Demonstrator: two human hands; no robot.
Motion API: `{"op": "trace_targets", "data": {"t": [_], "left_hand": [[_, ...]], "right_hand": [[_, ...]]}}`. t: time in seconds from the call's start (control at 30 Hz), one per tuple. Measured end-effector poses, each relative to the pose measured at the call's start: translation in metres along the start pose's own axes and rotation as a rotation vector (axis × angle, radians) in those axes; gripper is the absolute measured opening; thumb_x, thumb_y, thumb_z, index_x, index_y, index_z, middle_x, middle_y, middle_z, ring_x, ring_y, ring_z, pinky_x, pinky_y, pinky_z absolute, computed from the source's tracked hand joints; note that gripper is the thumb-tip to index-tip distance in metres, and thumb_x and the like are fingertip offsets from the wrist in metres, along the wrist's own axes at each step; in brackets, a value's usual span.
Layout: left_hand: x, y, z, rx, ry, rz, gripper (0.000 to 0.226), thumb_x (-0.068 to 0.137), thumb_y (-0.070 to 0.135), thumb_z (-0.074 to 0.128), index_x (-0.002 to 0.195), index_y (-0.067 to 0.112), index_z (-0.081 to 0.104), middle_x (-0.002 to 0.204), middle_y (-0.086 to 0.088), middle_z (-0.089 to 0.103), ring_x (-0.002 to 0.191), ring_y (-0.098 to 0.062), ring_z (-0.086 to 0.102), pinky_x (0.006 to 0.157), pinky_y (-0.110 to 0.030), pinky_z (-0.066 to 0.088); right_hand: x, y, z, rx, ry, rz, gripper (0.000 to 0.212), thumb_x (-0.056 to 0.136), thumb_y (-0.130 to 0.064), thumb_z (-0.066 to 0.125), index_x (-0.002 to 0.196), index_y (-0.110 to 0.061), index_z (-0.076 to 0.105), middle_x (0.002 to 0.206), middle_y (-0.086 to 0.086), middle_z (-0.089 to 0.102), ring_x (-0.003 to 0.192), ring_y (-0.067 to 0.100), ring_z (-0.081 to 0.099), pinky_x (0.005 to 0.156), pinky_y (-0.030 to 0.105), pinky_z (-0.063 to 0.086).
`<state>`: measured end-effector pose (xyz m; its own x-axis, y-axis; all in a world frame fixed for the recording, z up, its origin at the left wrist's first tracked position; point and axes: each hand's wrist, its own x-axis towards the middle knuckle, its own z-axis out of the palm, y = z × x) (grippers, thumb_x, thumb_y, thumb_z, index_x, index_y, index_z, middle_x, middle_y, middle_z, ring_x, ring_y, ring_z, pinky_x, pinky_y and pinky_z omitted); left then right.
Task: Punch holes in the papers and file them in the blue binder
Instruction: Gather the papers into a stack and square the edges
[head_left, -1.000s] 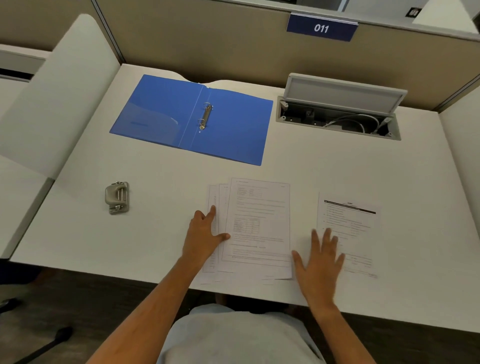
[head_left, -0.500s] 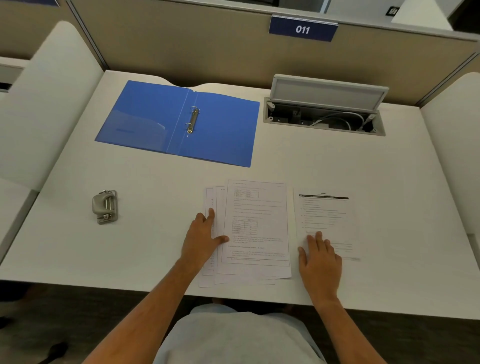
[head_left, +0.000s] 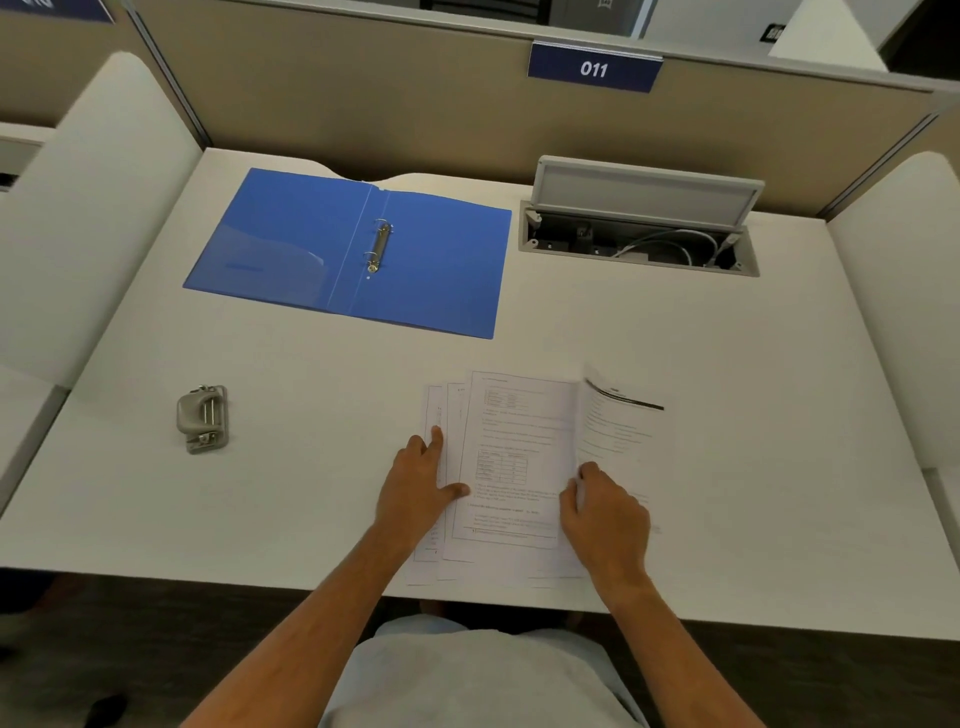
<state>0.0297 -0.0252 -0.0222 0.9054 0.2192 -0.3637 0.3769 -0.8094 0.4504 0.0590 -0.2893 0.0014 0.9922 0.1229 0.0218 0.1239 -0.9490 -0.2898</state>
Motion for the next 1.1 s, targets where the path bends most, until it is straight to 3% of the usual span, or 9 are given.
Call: {"op": "trace_targets", "data": {"t": [0.2, 0.3, 0.37, 0.5, 0.57, 0.7, 0.87, 1.0, 1.1], "left_hand": [[-0.001, 0.012, 0.002, -0.140, 0.005, -0.031, 0.101, 0.092, 0.052, 0.076, 0.168, 0.017, 0.020, 0.145, -0.008, 0.048, 0.129, -0.024, 0.056, 0.105, -0.035, 0.053], [-0.009, 0.002, -0.006, -0.251, 0.172, -0.146, 0.089, 0.095, 0.044, 0.075, 0.166, 0.017, 0.028, 0.149, -0.009, 0.047, 0.132, -0.025, 0.056, 0.109, -0.041, 0.053], [-0.016, -0.003, -0.011, -0.348, 0.260, -0.265, 0.078, 0.098, 0.039, 0.073, 0.162, 0.015, 0.036, 0.144, -0.011, 0.052, 0.128, -0.026, 0.058, 0.108, -0.041, 0.053], [-0.021, 0.005, -0.019, -0.608, 0.216, -0.418, 0.056, 0.102, 0.030, 0.068, 0.153, 0.013, 0.051, 0.119, -0.005, 0.065, 0.110, -0.022, 0.063, 0.099, -0.034, 0.049], [-0.019, 0.017, -0.019, -0.648, 0.183, -0.404, 0.050, 0.104, 0.026, 0.064, 0.150, 0.011, 0.055, 0.117, -0.002, 0.065, 0.113, -0.022, 0.063, 0.104, -0.034, 0.048], [-0.014, 0.036, -0.015, -0.662, 0.124, -0.373, 0.048, 0.105, 0.023, 0.061, 0.150, 0.006, 0.057, 0.148, -0.013, 0.062, 0.137, -0.028, 0.057, 0.117, -0.034, 0.039], [-0.007, 0.031, -0.020, -0.731, 0.132, -0.420, 0.048, 0.105, 0.020, 0.060, 0.151, 0.007, 0.056, 0.153, -0.011, 0.058, 0.140, -0.029, 0.056, 0.119, -0.037, 0.039], [-0.005, 0.034, -0.018, -0.767, 0.073, -0.417, 0.049, 0.103, 0.022, 0.062, 0.150, 0.010, 0.057, 0.153, -0.011, 0.059, 0.134, -0.030, 0.061, 0.120, -0.045, 0.046], [-0.005, 0.044, -0.018, -0.724, 0.068, -0.406, 0.051, 0.104, 0.020, 0.062, 0.152, 0.005, 0.054, 0.151, -0.011, 0.060, 0.140, -0.029, 0.055, 0.121, -0.038, 0.039]], "right_hand": [[-0.003, -0.028, 0.013, 0.082, -0.008, -0.123, 0.030, 0.101, -0.043, 0.067, 0.110, -0.016, 0.077, 0.093, -0.001, 0.079, 0.070, 0.015, 0.072, 0.055, 0.023, 0.049], [-0.001, -0.008, -0.002, 0.226, 0.082, 0.098, 0.029, 0.102, -0.039, 0.068, 0.121, -0.017, 0.072, 0.110, 0.001, 0.076, 0.092, 0.018, 0.071, 0.069, 0.029, 0.054], [0.004, 0.019, -0.006, 0.190, 0.099, 0.291, 0.036, 0.102, -0.038, 0.068, 0.130, -0.017, 0.065, 0.125, 0.008, 0.069, 0.109, 0.026, 0.065, 0.081, 0.037, 0.055], [0.011, 0.055, -0.004, 0.251, -0.027, 0.668, 0.051, 0.100, -0.036, 0.070, 0.143, -0.015, 0.053, 0.144, 0.018, 0.054, 0.128, 0.041, 0.053, 0.104, 0.060, 0.050], [0.013, 0.050, 0.000, 0.337, -0.067, 0.629, 0.048, 0.100, -0.033, 0.071, 0.142, -0.016, 0.055, 0.141, 0.016, 0.055, 0.126, 0.038, 0.056, 0.106, 0.059, 0.050], [0.015, 0.033, 0.004, 0.482, -0.137, 0.470, 0.046, 0.099, -0.032, 0.074, 0.140, -0.019, 0.059, 0.134, 0.009, 0.059, 0.119, 0.031, 0.061, 0.106, 0.053, 0.052], [0.019, 0.042, -0.004, 0.587, -0.047, 0.631, 0.044, 0.101, -0.025, 0.071, 0.142, -0.014, 0.059, 0.138, 0.013, 0.059, 0.124, 0.034, 0.060, 0.105, 0.048, 0.053], [0.017, 0.035, -0.004, 0.762, -0.221, 0.594, 0.036, 0.102, -0.021, 0.070, 0.137, -0.013, 0.065, 0.122, 0.009, 0.071, 0.115, 0.028, 0.066, 0.097, 0.034, 0.050], [0.016, 0.034, -0.011, 0.783, -0.145, 0.642, 0.031, 0.103, -0.020, 0.069, 0.133, -0.012, 0.067, 0.116, 0.005, 0.071, 0.110, 0.025, 0.066, 0.096, 0.034, 0.051]]}}
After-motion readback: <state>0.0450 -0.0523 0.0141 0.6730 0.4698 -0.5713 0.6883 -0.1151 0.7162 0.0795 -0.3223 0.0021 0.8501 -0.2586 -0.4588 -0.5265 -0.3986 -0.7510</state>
